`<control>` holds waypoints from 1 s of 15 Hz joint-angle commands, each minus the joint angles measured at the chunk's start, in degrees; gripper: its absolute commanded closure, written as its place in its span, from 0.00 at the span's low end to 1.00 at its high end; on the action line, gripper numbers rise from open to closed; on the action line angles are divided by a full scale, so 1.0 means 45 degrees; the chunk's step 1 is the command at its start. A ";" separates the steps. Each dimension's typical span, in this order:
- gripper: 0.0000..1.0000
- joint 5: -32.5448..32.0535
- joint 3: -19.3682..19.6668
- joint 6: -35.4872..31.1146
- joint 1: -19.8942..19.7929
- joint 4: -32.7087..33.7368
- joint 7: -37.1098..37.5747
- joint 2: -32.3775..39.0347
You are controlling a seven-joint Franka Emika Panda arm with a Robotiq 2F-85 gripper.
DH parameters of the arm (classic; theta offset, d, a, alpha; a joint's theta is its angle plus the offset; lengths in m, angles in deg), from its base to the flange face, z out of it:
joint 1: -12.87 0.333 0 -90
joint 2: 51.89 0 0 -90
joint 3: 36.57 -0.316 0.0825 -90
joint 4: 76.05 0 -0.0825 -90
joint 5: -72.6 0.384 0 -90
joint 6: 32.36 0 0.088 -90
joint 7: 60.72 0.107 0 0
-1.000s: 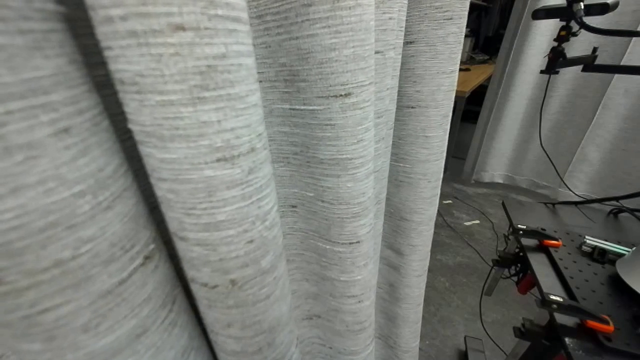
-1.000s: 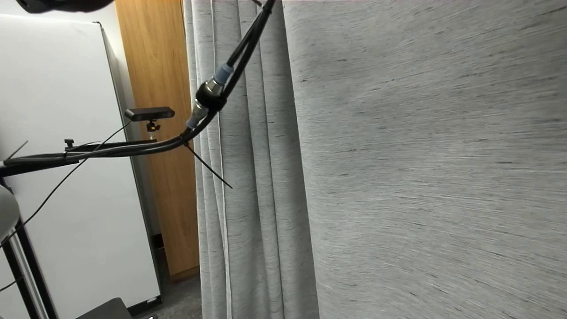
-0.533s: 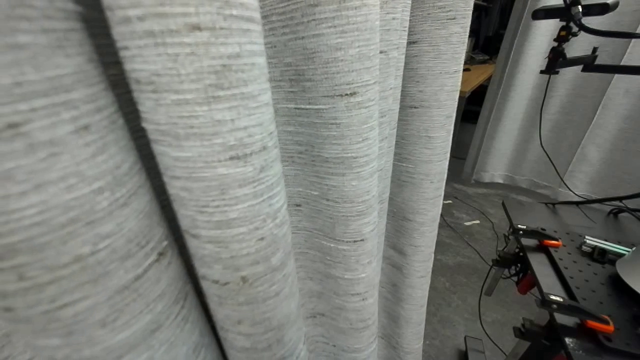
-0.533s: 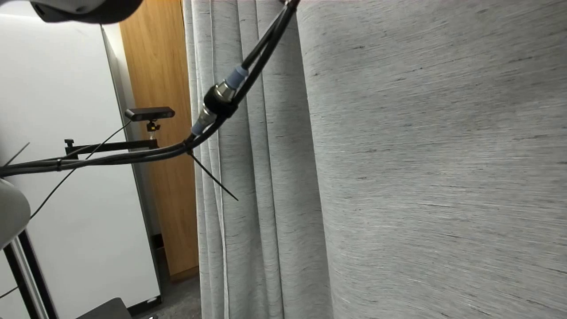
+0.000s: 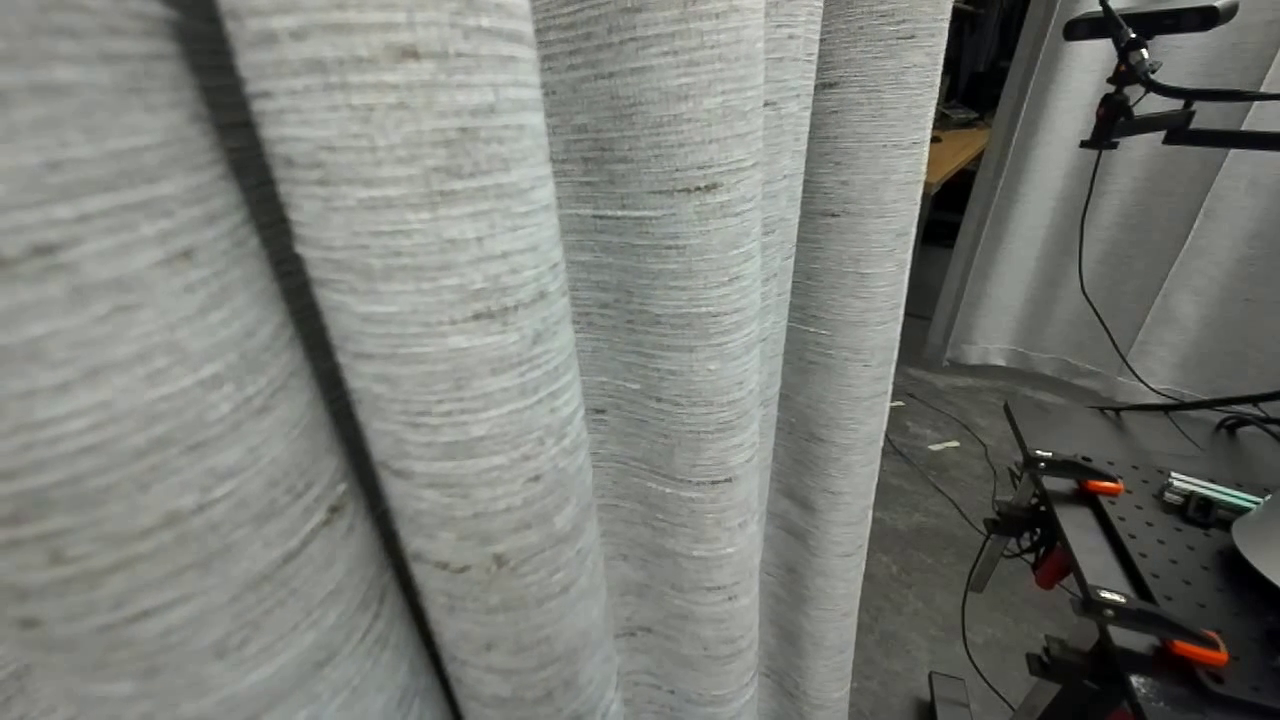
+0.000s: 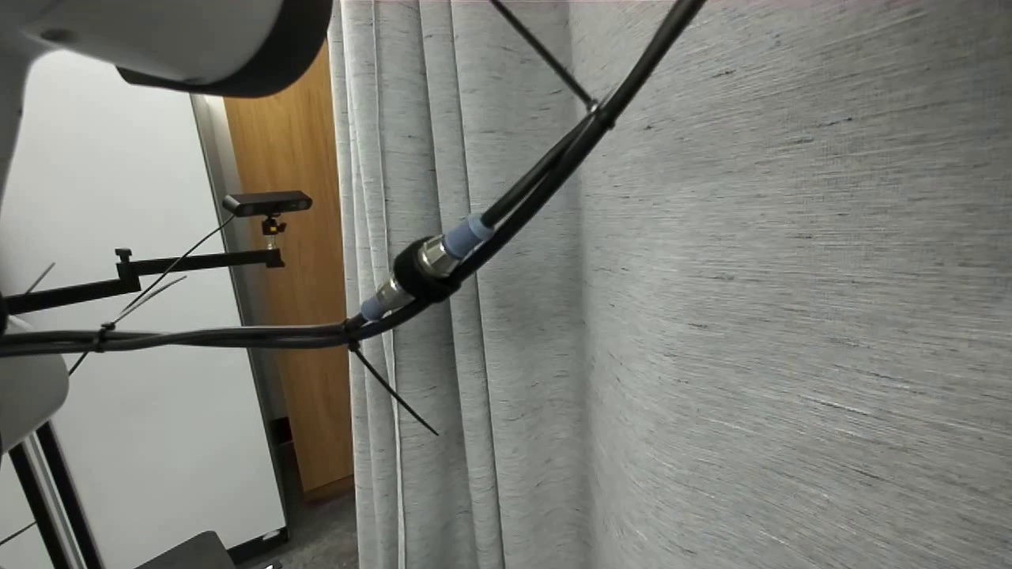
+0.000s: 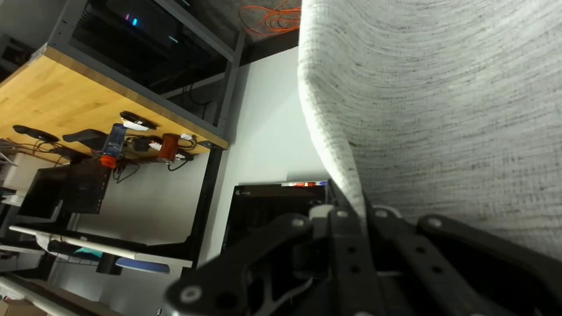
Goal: Close the curtain
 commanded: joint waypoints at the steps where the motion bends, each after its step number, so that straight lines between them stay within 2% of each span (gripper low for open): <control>1: 1.00 -0.0858 -0.0464 0.0680 -0.0511 0.1187 0.0808 0.0782; 6: 1.00 -0.1714 -0.0052 0.1520 -0.1053 0.2856 0.2188 0.1923; 15: 1.00 -0.2545 -0.0296 0.2859 -0.2061 0.5185 0.3348 0.3005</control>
